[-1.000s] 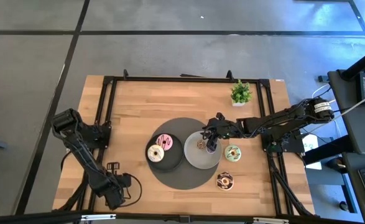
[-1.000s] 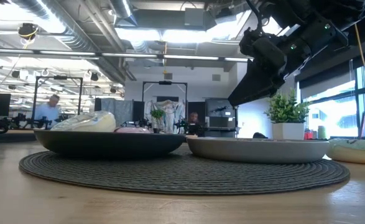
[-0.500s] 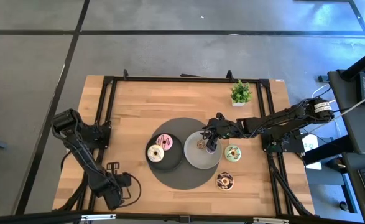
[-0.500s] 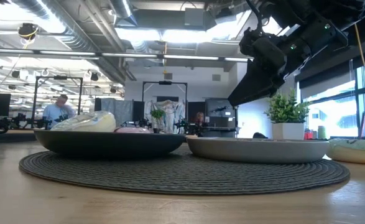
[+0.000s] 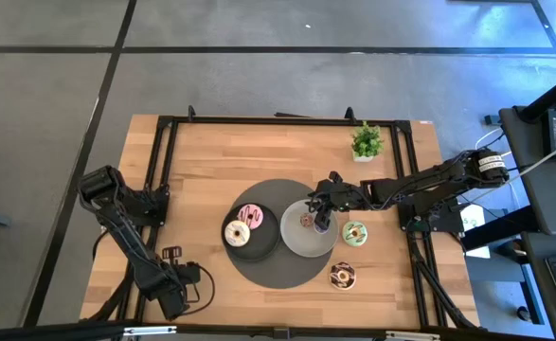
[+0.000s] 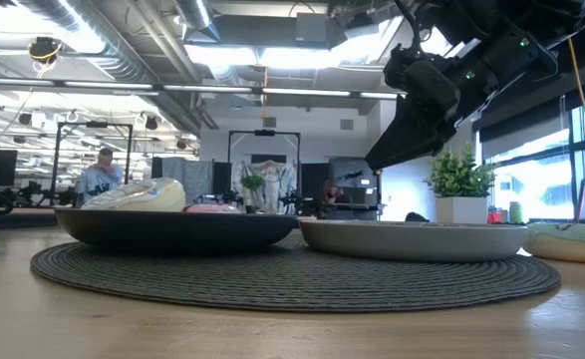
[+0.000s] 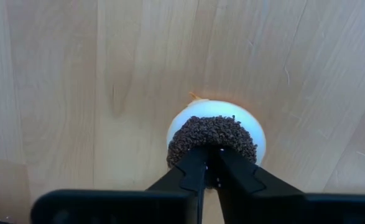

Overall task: Pick & Place donuts
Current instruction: Put the small black donut on the gray plate

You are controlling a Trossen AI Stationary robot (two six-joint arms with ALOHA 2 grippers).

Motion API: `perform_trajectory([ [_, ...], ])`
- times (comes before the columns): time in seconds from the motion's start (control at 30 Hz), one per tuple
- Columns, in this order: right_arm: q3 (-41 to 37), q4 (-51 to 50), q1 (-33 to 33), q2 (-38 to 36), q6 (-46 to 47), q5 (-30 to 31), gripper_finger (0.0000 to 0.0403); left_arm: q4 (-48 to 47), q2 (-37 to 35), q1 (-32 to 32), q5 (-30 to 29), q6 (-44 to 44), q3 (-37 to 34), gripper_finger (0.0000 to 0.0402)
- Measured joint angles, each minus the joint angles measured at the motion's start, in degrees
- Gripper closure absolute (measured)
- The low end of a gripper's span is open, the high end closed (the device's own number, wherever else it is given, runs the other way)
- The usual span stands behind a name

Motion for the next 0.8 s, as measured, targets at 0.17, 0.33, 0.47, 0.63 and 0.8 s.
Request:
perform_trajectory([
  [0.17,0.0,-0.2,0.0,0.0,0.0,0.0,0.0268,0.0,0.0,0.0,0.3,0.6,0.0,0.0362],
  [0.33,0.0,-0.2,0.0,0.0,0.0,0.0,0.0268,-1.6,0.0,0.0,0.0,1.6,0.9,0.0359],
  [0.47,0.0,-0.2,0.0,0.0,0.0,0.0,0.0268,-5.1,0.0,0.0,-1.7,3.2,3.2,0.0358],
  [0.63,0.0,-0.2,0.0,0.0,0.0,0.0,0.0268,-8.8,0.0,0.0,-6.1,3.7,6.0,0.0358],
  [0.8,0.0,-0.2,0.0,0.0,0.0,-0.1,0.0268,-10.1,0.0,0.0,-12.9,4.8,7.6,0.0358],
])
